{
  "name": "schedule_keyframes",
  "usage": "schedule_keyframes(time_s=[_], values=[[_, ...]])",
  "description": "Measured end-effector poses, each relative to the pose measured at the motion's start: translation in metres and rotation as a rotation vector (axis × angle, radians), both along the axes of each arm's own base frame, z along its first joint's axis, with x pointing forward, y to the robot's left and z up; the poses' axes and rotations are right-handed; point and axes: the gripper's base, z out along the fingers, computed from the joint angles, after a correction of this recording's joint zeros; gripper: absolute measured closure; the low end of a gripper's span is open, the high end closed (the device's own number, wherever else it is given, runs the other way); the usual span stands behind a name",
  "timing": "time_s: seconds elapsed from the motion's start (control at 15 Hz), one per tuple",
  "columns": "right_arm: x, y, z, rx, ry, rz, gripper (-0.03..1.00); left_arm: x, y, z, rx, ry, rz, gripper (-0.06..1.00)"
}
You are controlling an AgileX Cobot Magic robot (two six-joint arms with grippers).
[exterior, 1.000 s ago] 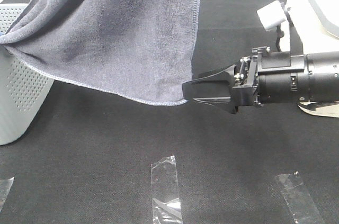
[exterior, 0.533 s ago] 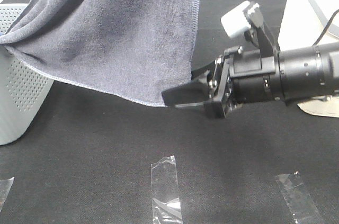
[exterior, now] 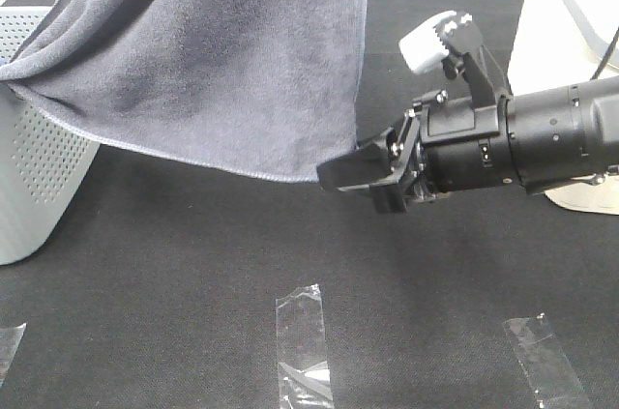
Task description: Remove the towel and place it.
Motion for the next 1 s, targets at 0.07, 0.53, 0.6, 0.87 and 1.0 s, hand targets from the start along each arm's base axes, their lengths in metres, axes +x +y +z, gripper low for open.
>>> schedule_keyframes(time_s=[0.07, 0.53, 0.6, 0.87, 1.0], values=[[-0.0006, -0.0002, -0.0005, -0.007, 0.002, 0.007, 0.65, 0.0, 0.0, 0.0, 0.0, 0.0, 0.0, 0.94], [-0.0029, 0.0024, 0.0026, 0.04, 0.02, 0.026, 0.67, 0.0, 0.0, 0.0, 0.0, 0.0, 0.0, 0.94], [-0.004, 0.0035, 0.004, 0.06, 0.026, 0.037, 0.58, 0.0, 0.0, 0.0, 0.0, 0.0, 0.0, 0.94], [-0.0057, 0.005, 0.006, 0.085, 0.031, 0.058, 0.53, 0.0, 0.0, 0.0, 0.0, 0.0, 0.0, 0.94], [-0.0057, 0.005, 0.006, 0.085, 0.031, 0.058, 0.56, 0.0, 0.0, 0.0, 0.0, 0.0, 0.0, 0.94]])
